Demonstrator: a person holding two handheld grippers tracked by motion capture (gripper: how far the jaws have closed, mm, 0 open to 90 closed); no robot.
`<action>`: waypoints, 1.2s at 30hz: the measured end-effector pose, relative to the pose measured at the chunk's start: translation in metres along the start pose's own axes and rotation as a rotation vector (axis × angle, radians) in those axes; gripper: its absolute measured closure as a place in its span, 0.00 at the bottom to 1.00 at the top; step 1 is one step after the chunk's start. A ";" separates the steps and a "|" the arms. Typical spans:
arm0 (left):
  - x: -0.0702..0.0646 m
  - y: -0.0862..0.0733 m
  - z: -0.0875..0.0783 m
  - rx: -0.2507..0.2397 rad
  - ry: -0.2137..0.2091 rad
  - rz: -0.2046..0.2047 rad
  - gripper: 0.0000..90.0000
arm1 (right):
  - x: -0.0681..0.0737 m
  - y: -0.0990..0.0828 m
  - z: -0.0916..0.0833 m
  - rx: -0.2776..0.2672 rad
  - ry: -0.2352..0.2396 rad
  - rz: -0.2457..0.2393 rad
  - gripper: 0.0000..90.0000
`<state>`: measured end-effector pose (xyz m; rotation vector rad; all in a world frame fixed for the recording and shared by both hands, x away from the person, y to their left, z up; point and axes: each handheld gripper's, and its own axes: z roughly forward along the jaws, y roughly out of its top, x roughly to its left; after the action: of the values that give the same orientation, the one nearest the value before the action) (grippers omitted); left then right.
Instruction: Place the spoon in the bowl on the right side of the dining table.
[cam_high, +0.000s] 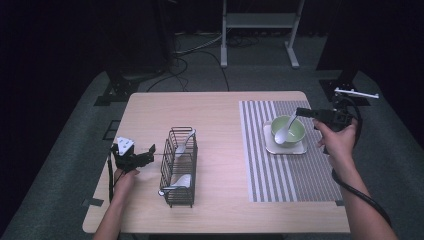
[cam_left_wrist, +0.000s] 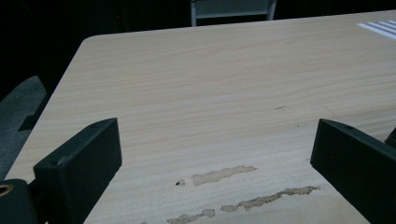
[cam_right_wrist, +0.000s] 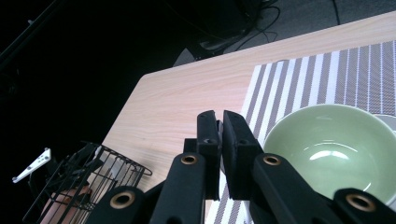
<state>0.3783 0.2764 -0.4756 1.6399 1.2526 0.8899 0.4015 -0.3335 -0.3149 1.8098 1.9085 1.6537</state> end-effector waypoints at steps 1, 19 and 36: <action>0.000 0.000 0.000 0.000 0.000 0.000 0.01 | 0.000 0.001 0.000 -0.001 -0.002 0.001 0.95; 0.000 0.000 0.000 0.000 -0.001 0.002 0.01 | -0.014 0.008 0.001 -0.030 -0.044 0.030 0.95; -0.001 0.000 0.000 0.001 -0.001 0.008 0.01 | -0.031 0.011 0.005 -0.062 -0.072 0.073 0.95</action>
<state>0.3780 0.2755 -0.4756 1.6472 1.2468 0.8938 0.4219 -0.3555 -0.3283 1.9097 1.7630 1.6252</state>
